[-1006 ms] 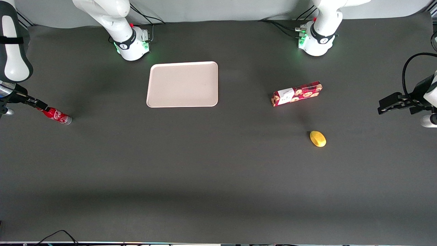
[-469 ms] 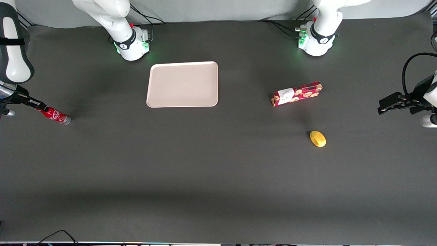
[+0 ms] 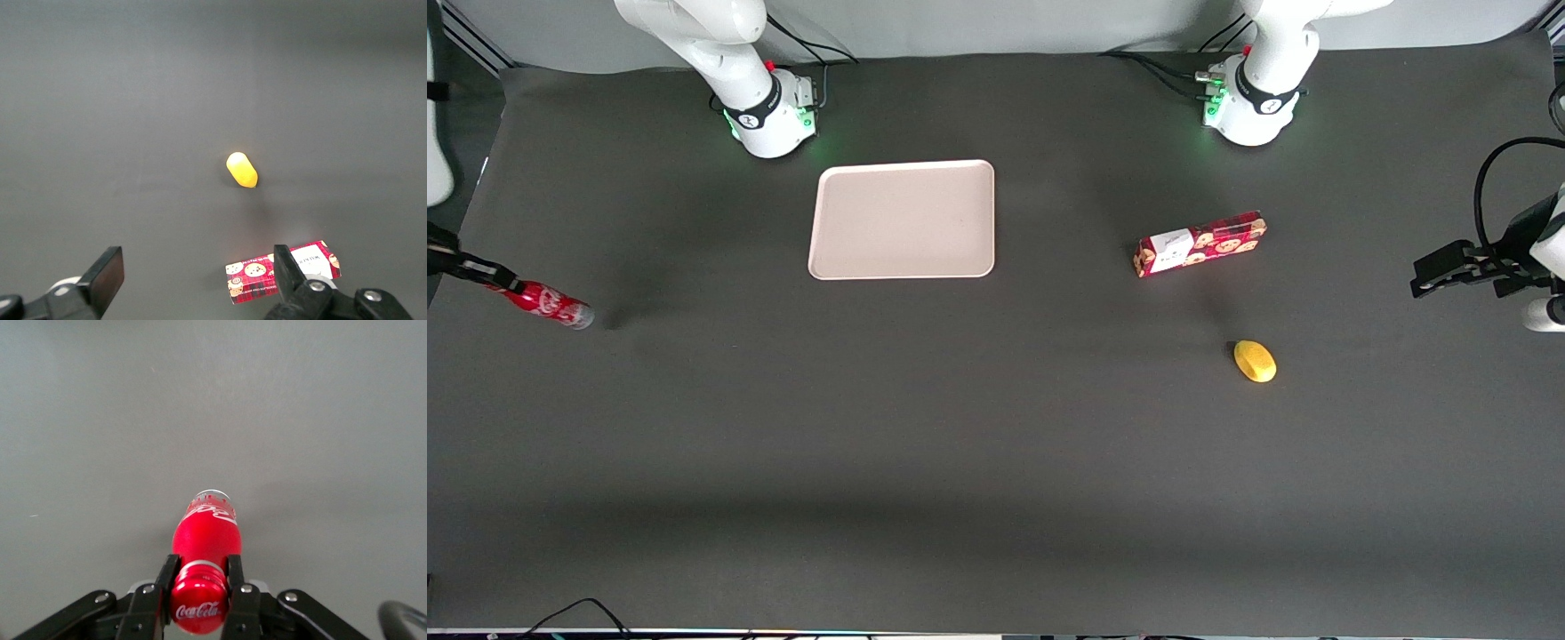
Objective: Place coke bottle on tray
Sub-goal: 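Lift the bottle and carry it toward the white tray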
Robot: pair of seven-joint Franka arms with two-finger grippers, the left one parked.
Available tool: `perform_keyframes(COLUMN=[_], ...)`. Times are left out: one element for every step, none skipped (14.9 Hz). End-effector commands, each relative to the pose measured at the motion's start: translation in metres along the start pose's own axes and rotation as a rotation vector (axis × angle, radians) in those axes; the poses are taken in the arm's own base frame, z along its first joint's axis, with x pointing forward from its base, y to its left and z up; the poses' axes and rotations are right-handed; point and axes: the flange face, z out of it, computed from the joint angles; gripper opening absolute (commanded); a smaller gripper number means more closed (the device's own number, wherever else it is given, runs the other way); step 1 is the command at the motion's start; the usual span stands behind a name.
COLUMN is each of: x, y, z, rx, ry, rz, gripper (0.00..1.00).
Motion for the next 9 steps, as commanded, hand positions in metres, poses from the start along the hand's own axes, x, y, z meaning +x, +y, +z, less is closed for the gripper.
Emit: perform_keyframes(x=[0.001,-0.001,-0.003,-0.004,-0.006,-0.008,-0.008,-0.01,-0.014], y=[0.006,0.005,0.004,0.0,-0.008,-0.009,-0.012,-0.02,-0.032], z=[-0.106,-0.128,-0.148,-0.157,-0.163,-0.164,-0.163,-0.163,-0.161], rx=[-0.016,-0.018,-0.022,-0.032,-0.04,-0.039,-0.037,-0.034,-0.028], ry=[0.014,0.014,0.014,0.002,0.002,0.003,-0.002,-0.004,-0.008], rz=[-0.029,-0.032,-0.036,-0.049,-0.061,-0.051,-0.053,-0.063,-0.052], gripper=[0.0,0.0,0.0,0.0,0.0,0.0,0.0,0.0,0.0])
